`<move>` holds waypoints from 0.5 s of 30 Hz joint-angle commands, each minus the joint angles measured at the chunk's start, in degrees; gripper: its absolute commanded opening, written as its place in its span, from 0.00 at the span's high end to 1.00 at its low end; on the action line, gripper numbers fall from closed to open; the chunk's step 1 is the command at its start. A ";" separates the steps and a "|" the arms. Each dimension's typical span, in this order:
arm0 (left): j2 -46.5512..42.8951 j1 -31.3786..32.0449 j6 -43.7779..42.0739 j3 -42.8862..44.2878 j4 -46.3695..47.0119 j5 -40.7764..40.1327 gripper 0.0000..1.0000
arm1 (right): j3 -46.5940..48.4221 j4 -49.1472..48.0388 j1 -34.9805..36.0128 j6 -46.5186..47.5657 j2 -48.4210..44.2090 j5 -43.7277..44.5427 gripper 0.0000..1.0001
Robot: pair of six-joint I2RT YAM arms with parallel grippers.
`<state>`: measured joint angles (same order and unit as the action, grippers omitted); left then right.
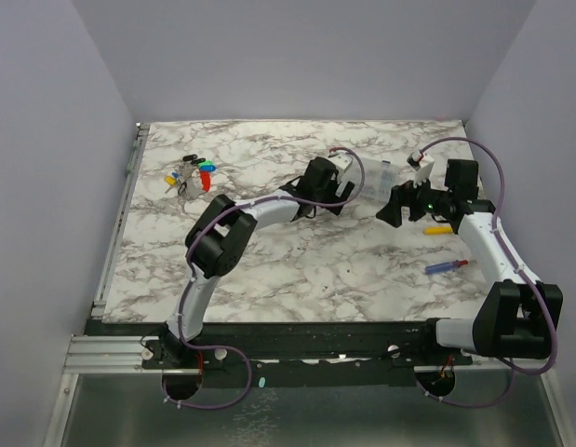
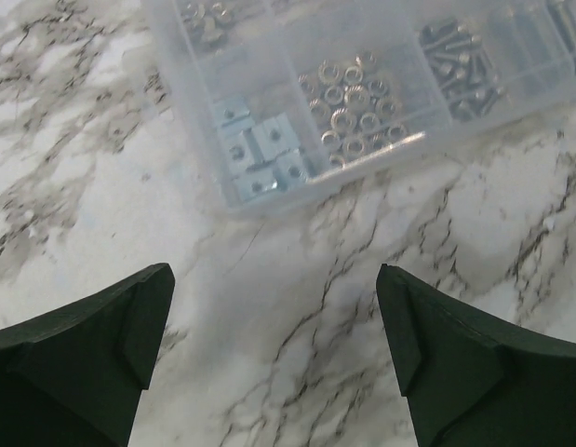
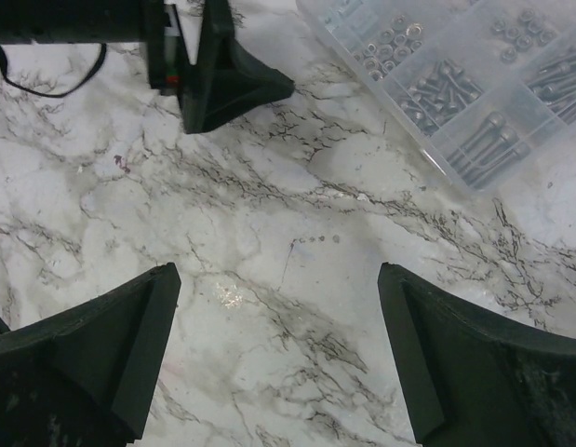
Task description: Remove the keys from the keyring
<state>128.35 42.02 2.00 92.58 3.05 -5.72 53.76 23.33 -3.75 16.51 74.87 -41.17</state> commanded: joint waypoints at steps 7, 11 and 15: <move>-18.12 -13.40 -2.90 -15.57 -2.86 15.42 0.01 | 1.11 2.27 -0.12 1.56 0.09 -2.97 0.00; -20.80 -19.91 -6.57 -18.23 -6.98 16.08 0.01 | 0.75 4.05 0.18 3.30 1.62 -7.89 0.00; -22.73 -25.18 -7.98 -21.41 -8.62 16.96 0.01 | 1.12 6.27 2.19 5.29 4.42 -9.21 0.00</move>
<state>108.62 20.14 -2.87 74.61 -0.99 7.40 53.76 25.82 -3.22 19.05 76.55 -46.52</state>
